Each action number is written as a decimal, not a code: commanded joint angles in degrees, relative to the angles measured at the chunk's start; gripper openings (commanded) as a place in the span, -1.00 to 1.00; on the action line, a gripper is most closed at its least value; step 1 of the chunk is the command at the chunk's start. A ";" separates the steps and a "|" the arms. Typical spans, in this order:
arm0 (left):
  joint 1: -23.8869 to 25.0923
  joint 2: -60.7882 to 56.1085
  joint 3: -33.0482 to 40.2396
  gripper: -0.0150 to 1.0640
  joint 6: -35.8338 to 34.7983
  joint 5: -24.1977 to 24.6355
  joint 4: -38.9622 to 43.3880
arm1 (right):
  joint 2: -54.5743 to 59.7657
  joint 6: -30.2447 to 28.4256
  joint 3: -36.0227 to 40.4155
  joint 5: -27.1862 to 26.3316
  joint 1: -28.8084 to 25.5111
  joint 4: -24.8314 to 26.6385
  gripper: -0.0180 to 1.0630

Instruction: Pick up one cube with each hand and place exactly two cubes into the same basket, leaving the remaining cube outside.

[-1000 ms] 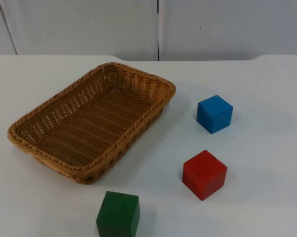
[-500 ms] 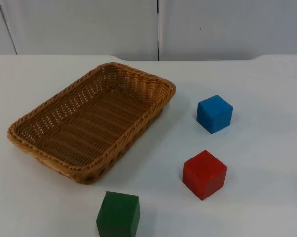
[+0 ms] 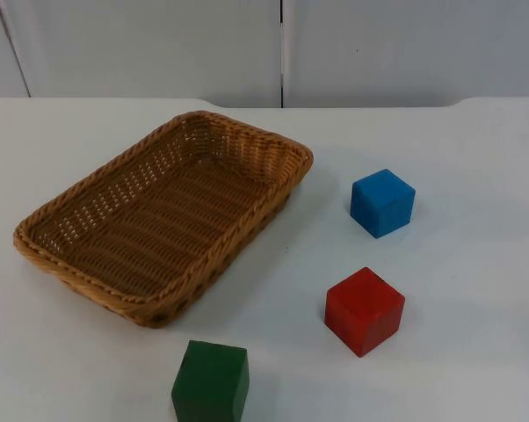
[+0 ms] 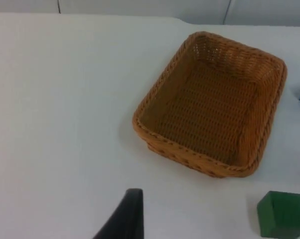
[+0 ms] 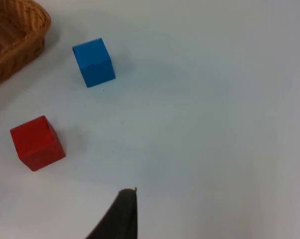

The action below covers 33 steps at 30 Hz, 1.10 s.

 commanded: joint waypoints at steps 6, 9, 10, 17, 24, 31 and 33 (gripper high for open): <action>0.30 3.04 -1.03 0.97 2.39 -0.59 -4.85 | 4.82 -0.92 -4.98 1.06 -0.34 0.28 0.98; 0.30 4.23 -3.32 0.97 3.61 -0.44 -5.88 | 7.65 -0.92 -6.96 1.06 -0.34 0.42 0.98; 0.30 4.85 -4.35 0.97 3.60 -0.35 -6.53 | 8.62 -1.11 -7.64 1.06 -0.34 0.83 0.98; 0.30 9.08 -8.58 0.97 4.71 1.86 -9.29 | 14.93 -4.78 -10.48 1.19 -0.34 4.68 0.98; 0.30 13.02 -10.53 0.97 5.81 2.68 -10.36 | 20.63 -6.64 -13.39 0.86 -0.34 5.87 0.98; 0.30 16.99 -10.53 0.97 10.44 7.66 -14.94 | 24.76 -7.94 -15.42 -0.23 -0.34 6.12 0.98; 0.30 18.09 -10.53 0.97 10.68 8.53 -15.41 | 25.78 -8.22 -15.97 -0.47 -0.34 6.12 0.98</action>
